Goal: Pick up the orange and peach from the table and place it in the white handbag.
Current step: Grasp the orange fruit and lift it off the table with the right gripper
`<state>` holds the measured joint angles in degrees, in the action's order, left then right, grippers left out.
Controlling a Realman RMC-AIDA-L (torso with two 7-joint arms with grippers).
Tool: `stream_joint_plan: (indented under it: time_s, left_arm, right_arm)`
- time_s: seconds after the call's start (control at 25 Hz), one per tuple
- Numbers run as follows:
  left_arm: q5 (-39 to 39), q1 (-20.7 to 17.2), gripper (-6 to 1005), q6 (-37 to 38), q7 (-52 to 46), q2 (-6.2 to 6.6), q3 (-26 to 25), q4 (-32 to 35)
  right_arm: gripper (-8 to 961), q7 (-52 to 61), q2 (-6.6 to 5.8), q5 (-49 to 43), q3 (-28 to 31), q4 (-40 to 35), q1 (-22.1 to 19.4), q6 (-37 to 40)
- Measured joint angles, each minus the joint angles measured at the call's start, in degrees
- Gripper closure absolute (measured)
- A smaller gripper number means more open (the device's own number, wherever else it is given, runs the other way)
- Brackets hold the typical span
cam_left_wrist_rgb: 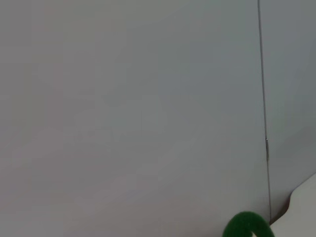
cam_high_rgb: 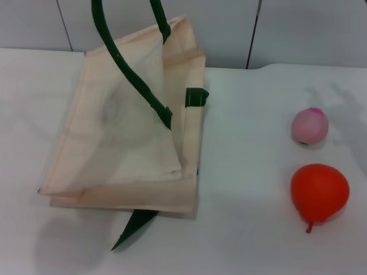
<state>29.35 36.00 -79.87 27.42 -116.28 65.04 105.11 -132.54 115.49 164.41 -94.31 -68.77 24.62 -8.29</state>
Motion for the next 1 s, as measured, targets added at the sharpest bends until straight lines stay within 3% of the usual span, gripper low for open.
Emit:
stream_joint_plan:
  time_s: [0.2,0.36,0.64,0.84,1.0]
  left_arm:
    - [0.00,0.06,879,0.34,0.00,0.00,0.00,-0.25]
    - [0.00,0.00,880,0.34,0.01,0.00,-0.01,-0.49]
    - [-0.02,-0.10,880,0.34,0.15,0.00,0.00,-0.60]
    - [-0.12,-0.24,880,0.34,0.17,0.00,0.00,-0.61]
    - [-0.06,-0.26,880,0.34,0.18,0.00,0.00,-0.62]
  right_arm:
    - [368,6.11,0.27,-0.01,5.29,8.23,0.55,-8.77]
    - [368,6.65,0.15,-3.27,5.63,9.99,1.42,-6.81]
    - [369,7.37,0.20,-8.14,3.91,4.40,-1.78,-4.25]
    - [370,10.89,-0.71,-14.12,0.21,-4.49,-6.80,3.75]
    - [371,12.74,-0.51,-15.05,0.41,-7.19,-9.98,-0.40]
